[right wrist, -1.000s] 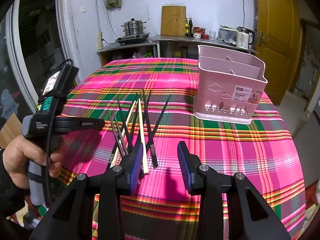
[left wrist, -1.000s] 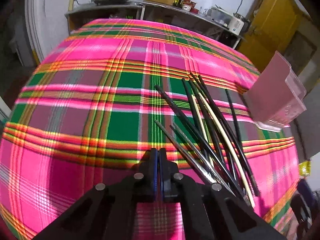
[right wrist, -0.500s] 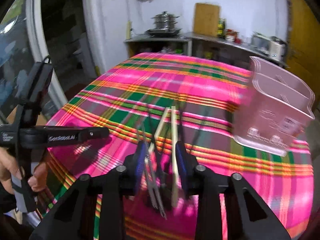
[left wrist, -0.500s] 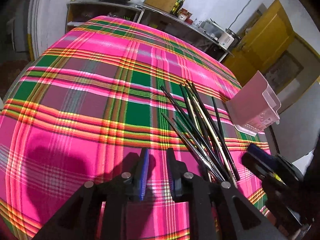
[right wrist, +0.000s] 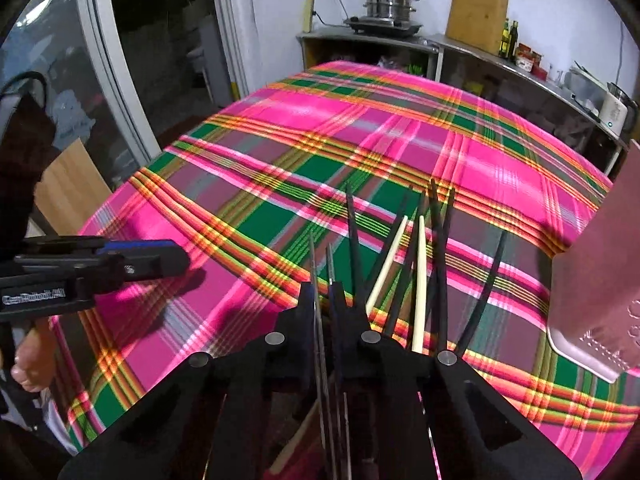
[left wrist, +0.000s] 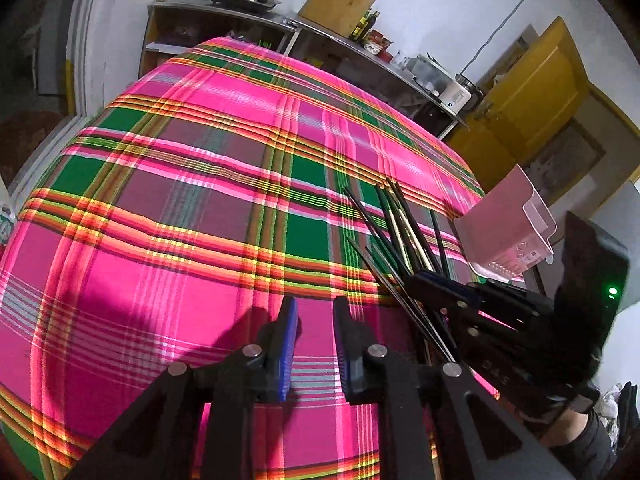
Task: Organize utensils
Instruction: 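Grasp a thin chopstick with the left gripper while the right grasps a dark chopstick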
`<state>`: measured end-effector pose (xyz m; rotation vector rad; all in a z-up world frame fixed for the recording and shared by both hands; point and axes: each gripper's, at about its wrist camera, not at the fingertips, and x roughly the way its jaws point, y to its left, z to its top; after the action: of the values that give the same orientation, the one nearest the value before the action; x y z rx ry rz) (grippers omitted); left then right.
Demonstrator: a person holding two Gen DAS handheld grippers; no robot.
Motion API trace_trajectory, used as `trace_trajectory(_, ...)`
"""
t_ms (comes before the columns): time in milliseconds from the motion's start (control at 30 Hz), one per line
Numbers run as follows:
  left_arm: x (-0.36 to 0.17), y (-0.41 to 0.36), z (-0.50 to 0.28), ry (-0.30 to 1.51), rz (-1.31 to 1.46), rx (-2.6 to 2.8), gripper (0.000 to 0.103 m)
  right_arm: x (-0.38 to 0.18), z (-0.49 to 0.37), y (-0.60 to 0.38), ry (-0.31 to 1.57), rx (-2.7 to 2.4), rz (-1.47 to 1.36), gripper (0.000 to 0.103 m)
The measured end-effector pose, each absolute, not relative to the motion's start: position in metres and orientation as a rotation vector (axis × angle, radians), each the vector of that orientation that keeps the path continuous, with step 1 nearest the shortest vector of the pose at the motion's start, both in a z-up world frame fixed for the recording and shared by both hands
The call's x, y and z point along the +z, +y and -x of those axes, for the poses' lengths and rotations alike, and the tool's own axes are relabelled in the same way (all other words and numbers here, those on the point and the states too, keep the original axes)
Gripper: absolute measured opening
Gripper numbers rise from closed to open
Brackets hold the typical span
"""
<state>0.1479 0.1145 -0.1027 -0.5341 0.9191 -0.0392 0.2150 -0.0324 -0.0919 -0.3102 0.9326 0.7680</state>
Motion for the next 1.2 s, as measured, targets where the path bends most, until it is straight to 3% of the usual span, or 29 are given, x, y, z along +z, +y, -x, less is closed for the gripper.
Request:
trace_trajectory(600,-0.107,0.107,-0.159,0.945,0.562,-0.068,0.020,-0.107,-0.234,-0.024,1.006,0.754,0.327,0.005)
trace_trajectory(867,-0.112,0.088,-0.184,0.972,0.584,-0.079,0.027,-0.079,-0.229,-0.050,0.948,0.716,0.223,0.005)
trace_trajectory(1200,-0.122,0.060,-0.217,1.041,0.558,-0.013,0.027,-0.051,-0.222,-0.079,0.881,0.683,0.143,0.005)
